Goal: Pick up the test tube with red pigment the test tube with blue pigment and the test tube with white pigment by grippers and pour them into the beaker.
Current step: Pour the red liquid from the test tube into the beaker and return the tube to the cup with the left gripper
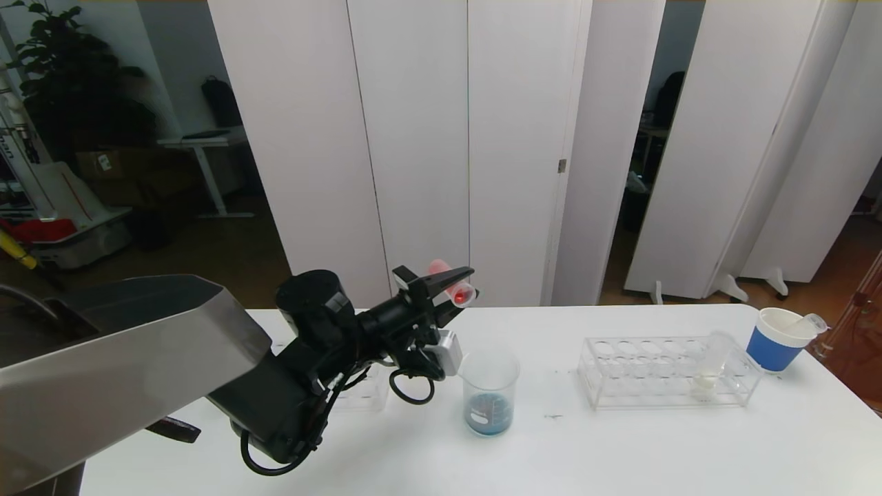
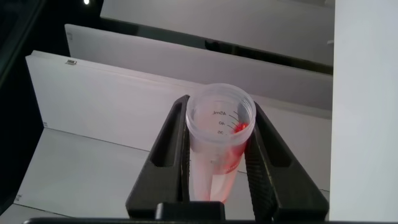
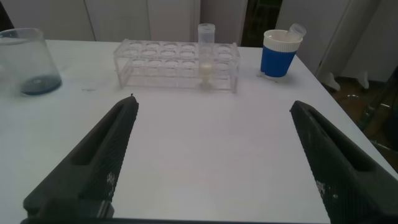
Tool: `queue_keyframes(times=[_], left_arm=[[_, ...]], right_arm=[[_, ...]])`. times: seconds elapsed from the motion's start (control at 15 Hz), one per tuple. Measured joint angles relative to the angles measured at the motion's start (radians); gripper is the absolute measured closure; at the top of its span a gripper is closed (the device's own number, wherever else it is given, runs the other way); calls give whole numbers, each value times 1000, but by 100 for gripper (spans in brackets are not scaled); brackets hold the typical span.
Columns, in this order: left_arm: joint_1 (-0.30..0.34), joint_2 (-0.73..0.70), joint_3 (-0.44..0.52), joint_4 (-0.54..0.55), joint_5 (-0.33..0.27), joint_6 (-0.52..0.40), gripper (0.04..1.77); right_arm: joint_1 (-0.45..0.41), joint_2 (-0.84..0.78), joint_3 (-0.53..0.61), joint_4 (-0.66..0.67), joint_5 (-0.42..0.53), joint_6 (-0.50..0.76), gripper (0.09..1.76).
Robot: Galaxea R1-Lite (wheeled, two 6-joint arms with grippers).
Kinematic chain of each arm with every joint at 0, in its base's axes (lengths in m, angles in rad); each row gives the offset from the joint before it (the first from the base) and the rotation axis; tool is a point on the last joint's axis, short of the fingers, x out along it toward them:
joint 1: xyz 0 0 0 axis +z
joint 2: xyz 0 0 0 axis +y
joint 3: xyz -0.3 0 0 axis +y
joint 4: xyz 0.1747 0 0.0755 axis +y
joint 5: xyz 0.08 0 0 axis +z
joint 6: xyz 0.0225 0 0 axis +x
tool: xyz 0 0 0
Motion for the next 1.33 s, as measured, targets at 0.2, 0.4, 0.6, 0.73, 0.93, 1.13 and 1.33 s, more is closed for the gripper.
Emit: queue_keyframes(times=[0.2,0.4,0.6,0.73,0.93,1.13,1.33], left_arm=[[1,4,-7,0,-28,-2,122],[-16,12,-36,0,-32,-1,122],[-32,25,-62,0,-41,-1,122],[-32,31,-67,0,-71,-2,122],[-26,37,-68,0,-87,-1,122],[-27,42,-73,0,-87,0,122],[-24,44,-74,0,-87,0,122]], right_arm=[[0,0,0,0,0,0,10],[0,0,0,0,0,0,10],[0,0,0,0,0,0,10],[0,0,0,0,0,0,10],[0,0,0,0,0,0,10],[0,0,0,0,0,0,10],[0,0,0,0,0,0,10]])
